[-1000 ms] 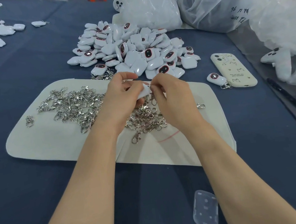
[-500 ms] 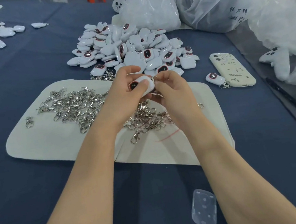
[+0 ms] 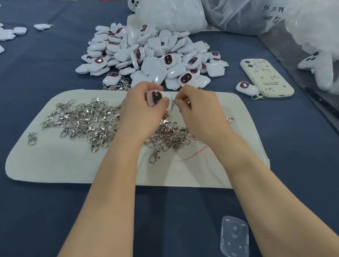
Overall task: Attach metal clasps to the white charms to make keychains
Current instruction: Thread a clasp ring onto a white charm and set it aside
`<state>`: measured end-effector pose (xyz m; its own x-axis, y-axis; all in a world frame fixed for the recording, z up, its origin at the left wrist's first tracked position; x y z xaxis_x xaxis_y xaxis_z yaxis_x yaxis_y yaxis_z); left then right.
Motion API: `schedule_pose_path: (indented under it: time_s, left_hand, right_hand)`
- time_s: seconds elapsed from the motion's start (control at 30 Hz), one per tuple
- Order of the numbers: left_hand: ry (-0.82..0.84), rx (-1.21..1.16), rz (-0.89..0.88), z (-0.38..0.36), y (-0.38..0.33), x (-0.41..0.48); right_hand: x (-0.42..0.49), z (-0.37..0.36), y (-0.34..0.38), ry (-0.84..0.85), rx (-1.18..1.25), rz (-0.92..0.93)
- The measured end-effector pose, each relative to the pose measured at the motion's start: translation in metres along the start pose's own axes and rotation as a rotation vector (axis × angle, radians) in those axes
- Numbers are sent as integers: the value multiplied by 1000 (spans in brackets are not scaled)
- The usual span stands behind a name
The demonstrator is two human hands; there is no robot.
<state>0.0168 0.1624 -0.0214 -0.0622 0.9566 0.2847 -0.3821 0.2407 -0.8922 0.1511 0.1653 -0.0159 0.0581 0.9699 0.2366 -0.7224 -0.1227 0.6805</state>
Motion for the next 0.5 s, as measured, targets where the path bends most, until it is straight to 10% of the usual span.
schedule_pose_path:
  time_s: [0.2, 0.5]
  left_hand:
    - [19, 323, -298, -3, -24, -1]
    - [-59, -663, 270, -9, 14, -3]
  right_hand:
    - [1, 1, -1, 21, 4, -17]
    - [-1, -8, -14, 178, 806, -347]
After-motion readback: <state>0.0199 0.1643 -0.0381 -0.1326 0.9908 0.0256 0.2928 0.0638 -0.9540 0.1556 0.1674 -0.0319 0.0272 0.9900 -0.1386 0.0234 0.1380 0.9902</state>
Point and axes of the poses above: each hand's wrist, its own x-axis towards the middle knuckle, its own z-axis out of the back of the hand, y = z × x, the point moved 6 cm from there along x, towards the middle knuckle, and after that the axes turned 11 degrees about -z, right-handed, at the moved point
